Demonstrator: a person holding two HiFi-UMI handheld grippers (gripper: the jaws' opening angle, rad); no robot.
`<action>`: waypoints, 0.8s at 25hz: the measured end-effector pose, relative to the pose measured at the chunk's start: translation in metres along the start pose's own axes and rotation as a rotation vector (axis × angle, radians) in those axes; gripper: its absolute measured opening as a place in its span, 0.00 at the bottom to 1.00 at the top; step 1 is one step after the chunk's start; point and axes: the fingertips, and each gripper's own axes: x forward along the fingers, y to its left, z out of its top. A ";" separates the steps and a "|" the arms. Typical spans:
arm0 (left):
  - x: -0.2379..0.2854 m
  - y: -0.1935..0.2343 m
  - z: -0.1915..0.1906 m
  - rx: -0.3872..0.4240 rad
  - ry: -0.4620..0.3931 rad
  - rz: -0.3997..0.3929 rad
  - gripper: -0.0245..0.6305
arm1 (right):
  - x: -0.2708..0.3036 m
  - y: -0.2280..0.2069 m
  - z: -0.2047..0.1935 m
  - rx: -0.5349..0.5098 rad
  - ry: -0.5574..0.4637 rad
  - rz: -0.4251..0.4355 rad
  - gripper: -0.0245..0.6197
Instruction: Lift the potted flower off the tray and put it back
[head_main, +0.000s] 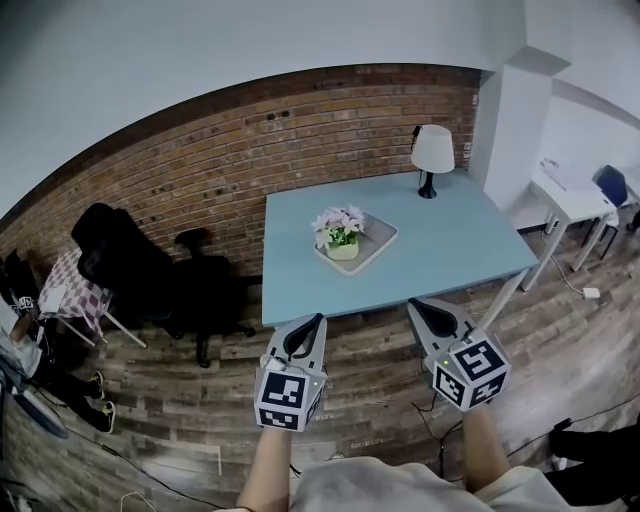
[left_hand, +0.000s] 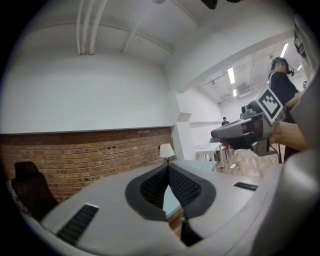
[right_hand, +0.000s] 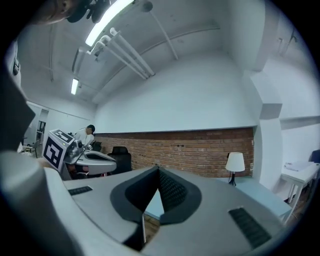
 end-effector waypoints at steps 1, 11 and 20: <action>0.004 -0.002 -0.003 -0.003 0.011 0.010 0.07 | -0.001 -0.004 -0.003 -0.003 0.006 0.009 0.05; 0.038 -0.017 -0.005 -0.015 0.015 -0.023 0.07 | 0.013 -0.026 -0.018 -0.049 0.049 0.042 0.05; 0.107 0.023 -0.028 0.016 0.033 -0.057 0.07 | 0.082 -0.066 -0.028 -0.006 0.030 0.039 0.05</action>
